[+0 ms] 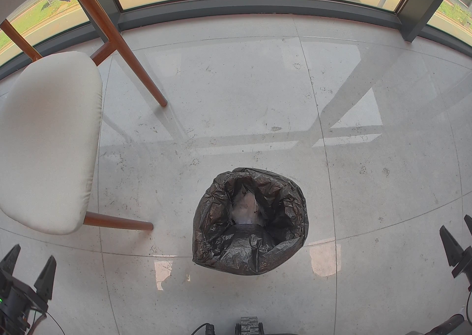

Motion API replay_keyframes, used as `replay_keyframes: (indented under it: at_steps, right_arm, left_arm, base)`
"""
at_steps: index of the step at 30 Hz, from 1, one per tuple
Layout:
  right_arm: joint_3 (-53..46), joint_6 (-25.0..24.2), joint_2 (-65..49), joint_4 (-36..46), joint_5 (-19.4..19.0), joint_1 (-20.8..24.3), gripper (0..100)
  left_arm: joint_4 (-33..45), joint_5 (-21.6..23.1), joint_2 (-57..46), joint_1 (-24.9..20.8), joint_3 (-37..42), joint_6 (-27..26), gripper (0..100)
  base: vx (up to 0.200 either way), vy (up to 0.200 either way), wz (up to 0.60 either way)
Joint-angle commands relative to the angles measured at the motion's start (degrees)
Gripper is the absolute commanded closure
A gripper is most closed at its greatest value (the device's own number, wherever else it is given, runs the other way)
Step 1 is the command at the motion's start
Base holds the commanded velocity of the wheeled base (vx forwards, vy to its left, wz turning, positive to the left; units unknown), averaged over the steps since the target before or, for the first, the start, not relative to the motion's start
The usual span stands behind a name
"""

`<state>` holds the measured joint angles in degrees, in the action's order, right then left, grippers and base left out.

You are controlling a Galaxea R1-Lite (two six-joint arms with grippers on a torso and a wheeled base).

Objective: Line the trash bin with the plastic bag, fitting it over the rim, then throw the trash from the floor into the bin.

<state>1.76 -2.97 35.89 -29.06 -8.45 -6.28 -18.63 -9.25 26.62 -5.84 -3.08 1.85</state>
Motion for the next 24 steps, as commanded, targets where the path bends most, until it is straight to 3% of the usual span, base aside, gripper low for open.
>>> replay_keyframes:
  at_steps: [1,3,4,6,8,9,10,12,16,24]
  right_arm:
    - [-1.8,3.3,-13.1,9.7,-0.1,-0.2,0]
    - [-1.8,4.5,-21.4,17.6,-0.1,-0.1,0]
    - [-1.8,4.5,-21.4,17.6,-0.1,-0.1,0]
    - [-1.1,4.8,-32.5,28.5,0.5,0.3,0]
    - [-0.7,5.2,-31.8,29.4,1.4,0.3,0]
    - [-1.5,5.2,-30.1,26.9,5.2,0.3,0]
    - [-1.8,5.0,-30.1,26.6,8.4,0.3,0]
    - [-1.8,3.6,-30.1,27.3,11.4,0.2,0]
    - [-1.8,2.4,-30.0,29.3,11.4,0.3,0]
    - [-1.8,3.4,-29.8,29.5,7.6,0.5,0]
  left_arm:
    - [15.9,-0.9,-22.2,0.5,2.8,0.2,0]
    - [16.2,-1.1,-21.4,0.7,2.6,1.1,0]
    - [16.2,-1.1,-21.4,0.7,2.6,1.1,0]
    - [16.4,2.6,-21.5,0.7,2.6,1.8,0]
    - [16.8,5.5,-21.6,0.7,2.5,1.5,0]
    - [17.1,8.7,-21.5,0.7,2.3,0.7,0]
    - [17.3,9.2,-21.5,0.7,2.3,0.3,0]
    - [17.7,9.6,-21.5,0.6,2.2,0.0,0]
    - [18.0,9.7,-21.5,0.6,2.0,-0.1,0]
    - [17.5,9.0,-21.5,0.7,2.2,1.3,0]
  base:
    - [0.0,0.0,0.0]
    - [0.0,0.0,0.0]
    - [0.0,0.0,0.0]
    - [0.0,0.0,0.0]
    - [0.0,0.0,0.0]
    - [0.0,0.0,0.0]
    - [0.0,0.0,0.0]
    - [0.0,0.0,0.0]
    - [0.0,0.0,0.0]
    - [0.0,0.0,0.0]
